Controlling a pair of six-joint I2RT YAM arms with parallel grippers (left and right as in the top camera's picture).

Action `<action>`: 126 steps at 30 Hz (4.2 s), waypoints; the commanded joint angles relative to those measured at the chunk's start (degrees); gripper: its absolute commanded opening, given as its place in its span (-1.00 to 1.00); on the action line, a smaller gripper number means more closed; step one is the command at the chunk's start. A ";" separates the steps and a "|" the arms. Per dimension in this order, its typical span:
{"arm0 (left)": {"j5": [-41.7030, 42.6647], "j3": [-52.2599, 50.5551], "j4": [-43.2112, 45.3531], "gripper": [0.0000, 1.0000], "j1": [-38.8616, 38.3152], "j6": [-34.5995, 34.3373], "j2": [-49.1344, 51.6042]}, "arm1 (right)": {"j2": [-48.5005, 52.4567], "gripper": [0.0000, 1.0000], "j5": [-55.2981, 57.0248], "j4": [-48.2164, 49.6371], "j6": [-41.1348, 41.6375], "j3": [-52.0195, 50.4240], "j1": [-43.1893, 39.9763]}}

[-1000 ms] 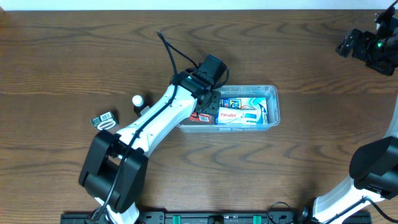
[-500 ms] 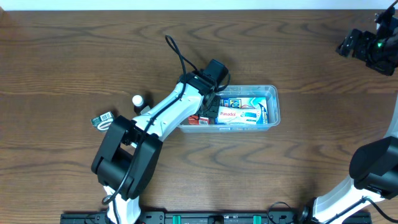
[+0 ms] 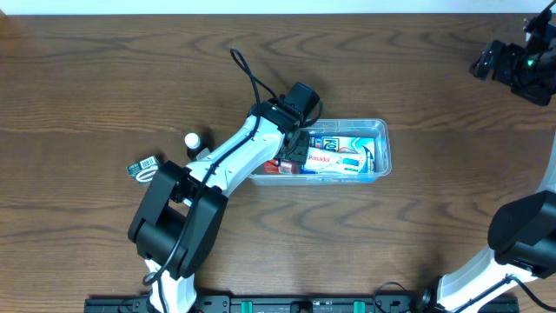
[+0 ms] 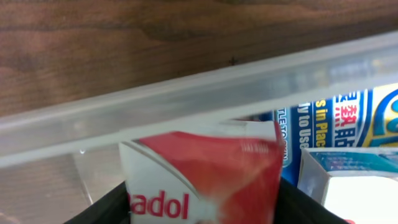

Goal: Pack container
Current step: 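Lower the red Panadol packet into the container's left end and release, then lift the left gripper out and move it left toward the green box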

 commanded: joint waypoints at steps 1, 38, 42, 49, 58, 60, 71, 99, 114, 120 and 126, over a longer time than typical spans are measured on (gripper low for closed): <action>-0.44 0.39 0.07 0.43 -0.13 -0.28 0.87 | -1.38 0.98 -0.22 0.13 0.42 0.79 -0.28; -0.55 1.14 -2.03 -0.44 0.04 0.87 -8.37 | -1.38 0.98 -0.22 0.13 0.42 0.76 -0.28; -0.57 0.94 -2.45 -0.73 0.02 0.87 -7.69 | -1.38 0.98 -0.22 0.13 0.42 0.76 -0.28; -0.92 0.87 -4.07 -0.88 0.02 0.81 -4.85 | -1.38 0.98 -0.22 0.13 0.42 0.76 -0.28; -0.92 0.87 -4.44 -0.88 0.02 0.81 -0.68 | -1.38 0.99 -0.22 0.13 0.42 0.76 -0.28; -0.92 0.83 -4.44 -0.88 0.04 0.81 -0.02 | -1.38 0.99 -0.22 0.15 0.42 0.79 -0.28; -0.85 0.76 -4.59 -0.88 0.02 0.20 3.89 | -1.38 0.98 -0.22 0.13 0.42 0.79 -0.28; 6.03 4.09 -6.56 -0.39 0.04 0.22 -10.34 | -1.38 0.99 -0.22 0.13 0.42 0.76 -0.28; 5.11 4.09 -21.62 0.96 19.28 5.86 -30.88 | -1.38 0.99 -0.22 0.13 0.42 0.76 -0.28; 5.16 3.76 -25.14 0.96 30.88 6.16 -31.71 | -1.38 0.99 -0.22 0.13 0.42 0.76 -0.28; 2.97 1.88 -29.29 0.96 34.69 8.44 -28.24 | -1.38 0.99 -0.22 0.15 0.42 0.76 -0.28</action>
